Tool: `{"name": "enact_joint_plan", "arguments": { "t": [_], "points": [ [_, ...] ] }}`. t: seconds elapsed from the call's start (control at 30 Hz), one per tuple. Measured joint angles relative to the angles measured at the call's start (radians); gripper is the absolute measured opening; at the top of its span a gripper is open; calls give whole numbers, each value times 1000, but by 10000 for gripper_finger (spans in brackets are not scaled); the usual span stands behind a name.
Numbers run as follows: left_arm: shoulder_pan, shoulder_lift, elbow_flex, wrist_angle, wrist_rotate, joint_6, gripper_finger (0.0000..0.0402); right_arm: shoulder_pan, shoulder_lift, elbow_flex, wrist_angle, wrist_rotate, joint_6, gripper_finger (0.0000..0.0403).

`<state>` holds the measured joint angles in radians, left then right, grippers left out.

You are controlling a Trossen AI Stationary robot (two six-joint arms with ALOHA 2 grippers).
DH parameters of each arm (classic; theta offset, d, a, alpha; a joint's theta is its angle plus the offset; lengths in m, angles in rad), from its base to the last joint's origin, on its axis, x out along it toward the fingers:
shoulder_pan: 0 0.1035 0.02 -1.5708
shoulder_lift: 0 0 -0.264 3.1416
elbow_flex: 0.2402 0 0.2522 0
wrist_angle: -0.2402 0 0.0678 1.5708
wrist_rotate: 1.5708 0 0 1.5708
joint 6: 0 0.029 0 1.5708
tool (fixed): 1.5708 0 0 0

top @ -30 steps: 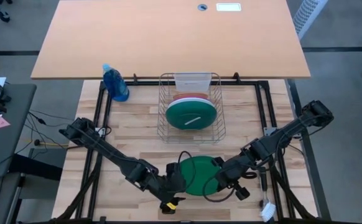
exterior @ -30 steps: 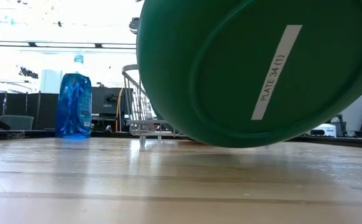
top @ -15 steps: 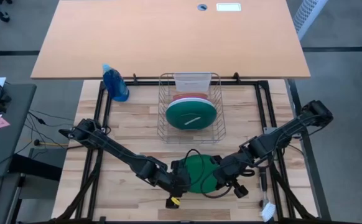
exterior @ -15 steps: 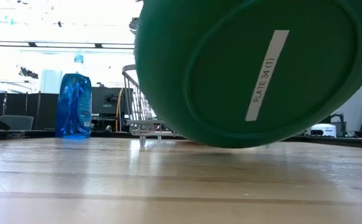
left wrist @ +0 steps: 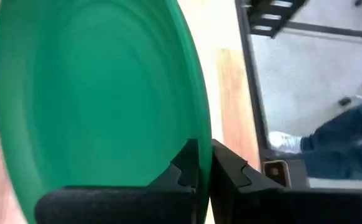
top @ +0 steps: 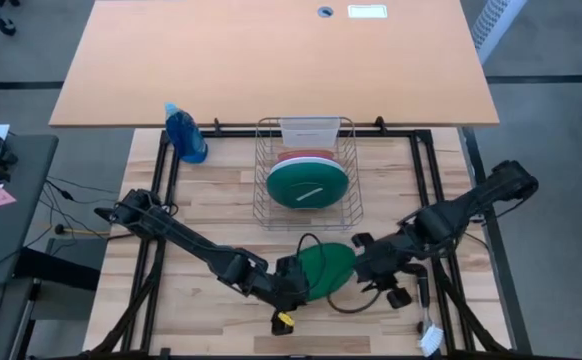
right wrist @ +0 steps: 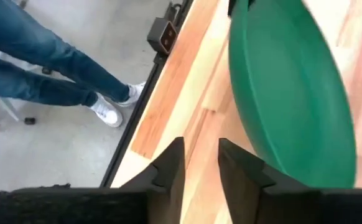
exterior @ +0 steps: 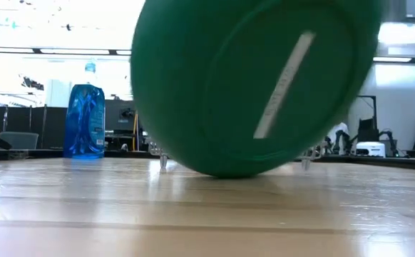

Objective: Sort dishes
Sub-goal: Put the green plate in the dish rack

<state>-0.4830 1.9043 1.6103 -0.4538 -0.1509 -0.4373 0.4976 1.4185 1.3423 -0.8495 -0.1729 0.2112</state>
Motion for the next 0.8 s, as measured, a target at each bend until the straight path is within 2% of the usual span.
{"name": "enact_joint_plan", "arguments": {
  "t": [0.3,0.4,0.53,0.7,0.8],
  "points": [
    [8,-11,37,9,-29,-104,1,-53,-5,288,-348,42,28,140],
    [8,-11,87,8,-8,-129,1,-68,-9,373,-434,51,83,146],
    [8,-11,162,13,39,-139,1,-82,-9,460,-563,136,155,147],
    [15,-13,287,11,43,-165,1,-81,-8,530,-731,209,318,143],
    [33,-15,358,-43,45,-204,0,-69,-45,532,-702,234,464,138]
  ]
}}
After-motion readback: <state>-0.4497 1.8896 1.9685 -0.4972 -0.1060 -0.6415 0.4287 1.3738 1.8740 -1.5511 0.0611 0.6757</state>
